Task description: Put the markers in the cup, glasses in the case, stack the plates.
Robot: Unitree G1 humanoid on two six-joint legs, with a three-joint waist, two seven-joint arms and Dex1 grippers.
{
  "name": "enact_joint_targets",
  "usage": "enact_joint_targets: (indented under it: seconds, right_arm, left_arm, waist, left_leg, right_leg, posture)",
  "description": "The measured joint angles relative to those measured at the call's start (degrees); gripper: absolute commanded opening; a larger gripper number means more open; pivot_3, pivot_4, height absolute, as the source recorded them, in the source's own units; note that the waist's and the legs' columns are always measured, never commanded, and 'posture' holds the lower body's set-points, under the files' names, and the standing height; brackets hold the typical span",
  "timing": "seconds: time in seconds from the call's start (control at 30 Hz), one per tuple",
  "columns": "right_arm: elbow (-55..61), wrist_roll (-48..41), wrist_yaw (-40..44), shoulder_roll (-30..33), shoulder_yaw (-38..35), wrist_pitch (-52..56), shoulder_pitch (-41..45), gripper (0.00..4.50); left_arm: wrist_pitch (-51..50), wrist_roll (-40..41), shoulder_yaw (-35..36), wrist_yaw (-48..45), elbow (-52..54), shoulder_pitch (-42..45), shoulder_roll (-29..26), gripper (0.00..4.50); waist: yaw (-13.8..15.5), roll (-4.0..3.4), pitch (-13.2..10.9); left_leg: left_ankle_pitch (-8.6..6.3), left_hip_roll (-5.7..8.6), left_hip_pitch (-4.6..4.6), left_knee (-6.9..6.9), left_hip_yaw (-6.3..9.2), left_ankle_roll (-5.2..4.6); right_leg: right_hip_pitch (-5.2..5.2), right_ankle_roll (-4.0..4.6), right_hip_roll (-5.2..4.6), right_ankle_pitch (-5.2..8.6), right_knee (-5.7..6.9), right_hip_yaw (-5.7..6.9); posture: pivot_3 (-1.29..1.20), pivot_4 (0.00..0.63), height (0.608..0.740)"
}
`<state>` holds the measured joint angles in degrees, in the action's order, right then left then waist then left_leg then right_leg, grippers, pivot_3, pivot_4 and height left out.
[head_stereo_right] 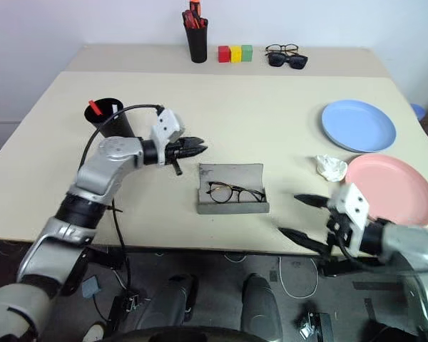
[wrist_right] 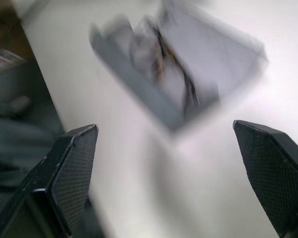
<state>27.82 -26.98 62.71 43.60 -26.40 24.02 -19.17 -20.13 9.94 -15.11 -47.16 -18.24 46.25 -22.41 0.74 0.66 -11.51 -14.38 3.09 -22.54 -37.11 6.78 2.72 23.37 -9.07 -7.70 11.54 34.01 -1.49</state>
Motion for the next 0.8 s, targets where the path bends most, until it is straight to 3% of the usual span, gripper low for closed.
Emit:
enact_joint_targets:
  seconds: [0.13,0.27,0.63,0.8]
  right_arm:
    - [3.0,3.5,-2.4,-4.4,-6.1,-4.7,-12.7,4.44]
    - [4.1,6.4,-4.6,-7.4,-7.4,-9.8,-18.5,4.44]
    - [2.1,7.5,-8.8,-10.7,-10.2,-17.1,-21.0,4.44]
    - [1.7,6.3,-9.5,-10.8,-10.8,-17.1,-21.0,4.44]
  left_arm:
    - [5.0,-5.1,-2.2,1.2,-12.5,8.7,4.9,0.03]
    - [11.3,-9.2,-3.7,-0.4,-23.4,13.6,6.7,0.03]
    - [23.2,-13.7,-5.8,-19.6,-41.2,19.8,8.0,0.03]
    - [16.3,-11.6,-4.8,-33.2,-41.3,19.9,7.9,0.03]
  waist:
    - [-0.5,0.08,0.0]
    - [-1.4,0.07,0.0]
    - [-1.2,0.16,-0.1]
    - [-1.3,0.16,-0.1]
  left_leg:
    - [-0.01,-0.07,0.07,0.04,-0.04,0.00]
    - [-0.02,-0.07,0.08,0.04,-0.07,0.02]
    - [-0.02,-0.06,0.00,0.04,-0.06,0.01]
    - [-0.02,-0.07,0.00,0.03,-0.06,0.00]
  right_leg:
    - [0.02,-0.26,0.03,0.17,0.03,0.01]
    - [0.00,-0.16,0.01,0.22,0.01,0.00]
    - [0.03,-0.09,0.00,0.27,-0.02,0.01]
    - [0.03,-0.07,0.00,0.28,0.00,0.01]
  posture:
    - [0.00,0.150,0.740]
    - [0.00,0.150,0.740]
    - [0.00,0.150,0.740]
    - [0.00,0.150,0.740]
